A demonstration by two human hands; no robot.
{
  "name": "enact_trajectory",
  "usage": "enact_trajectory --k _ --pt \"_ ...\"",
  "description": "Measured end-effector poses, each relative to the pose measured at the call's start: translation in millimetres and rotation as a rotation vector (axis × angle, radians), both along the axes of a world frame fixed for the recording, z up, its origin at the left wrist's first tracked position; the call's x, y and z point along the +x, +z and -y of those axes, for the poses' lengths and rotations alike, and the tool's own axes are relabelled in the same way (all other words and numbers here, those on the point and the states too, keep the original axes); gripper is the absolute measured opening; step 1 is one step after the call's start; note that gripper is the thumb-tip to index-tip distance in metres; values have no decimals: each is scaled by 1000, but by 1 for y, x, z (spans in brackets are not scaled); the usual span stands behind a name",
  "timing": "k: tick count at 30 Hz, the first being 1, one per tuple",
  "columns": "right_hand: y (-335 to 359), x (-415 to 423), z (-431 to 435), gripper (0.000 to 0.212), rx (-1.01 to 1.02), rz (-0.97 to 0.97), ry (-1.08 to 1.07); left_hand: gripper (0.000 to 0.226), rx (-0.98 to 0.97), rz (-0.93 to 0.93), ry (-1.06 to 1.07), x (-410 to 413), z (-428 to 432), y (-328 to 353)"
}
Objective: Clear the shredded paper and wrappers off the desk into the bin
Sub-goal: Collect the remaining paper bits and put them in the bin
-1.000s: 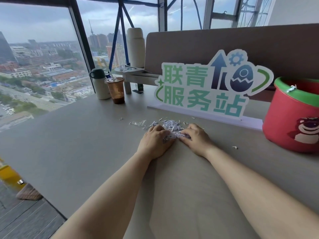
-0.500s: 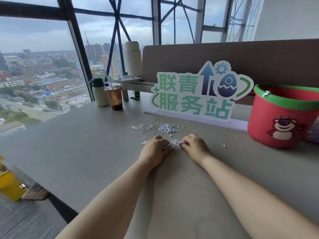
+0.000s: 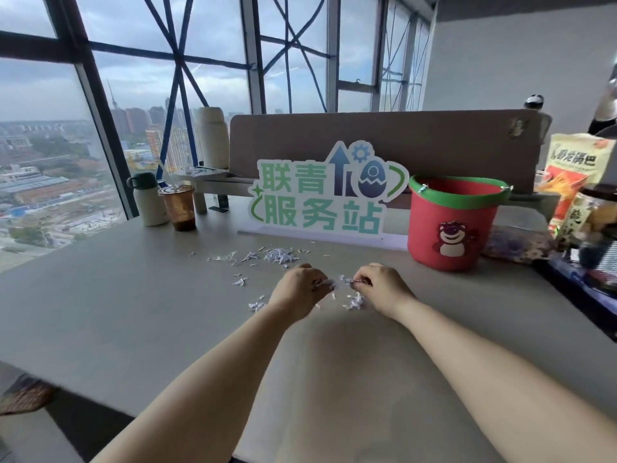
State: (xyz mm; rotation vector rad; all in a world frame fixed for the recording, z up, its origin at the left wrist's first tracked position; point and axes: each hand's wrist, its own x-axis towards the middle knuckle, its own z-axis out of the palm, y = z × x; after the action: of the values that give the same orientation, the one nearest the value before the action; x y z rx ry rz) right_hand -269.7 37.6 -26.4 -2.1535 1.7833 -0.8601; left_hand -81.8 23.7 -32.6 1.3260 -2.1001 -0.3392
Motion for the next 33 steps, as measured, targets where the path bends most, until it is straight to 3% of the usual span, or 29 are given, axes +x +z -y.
enact_trajectory --k 17,21,33 --pt "76 -108 -35 18 -89 -43 -217 28 -30 -69 -184 -112 8 64" --pt "97 -129 -32 16 -78 47 -217 33 -61 -56 -207 -132 15 86" --pt "153 -158 -4 19 -199 -42 -291 31 -147 -74 -227 -172 60 149"
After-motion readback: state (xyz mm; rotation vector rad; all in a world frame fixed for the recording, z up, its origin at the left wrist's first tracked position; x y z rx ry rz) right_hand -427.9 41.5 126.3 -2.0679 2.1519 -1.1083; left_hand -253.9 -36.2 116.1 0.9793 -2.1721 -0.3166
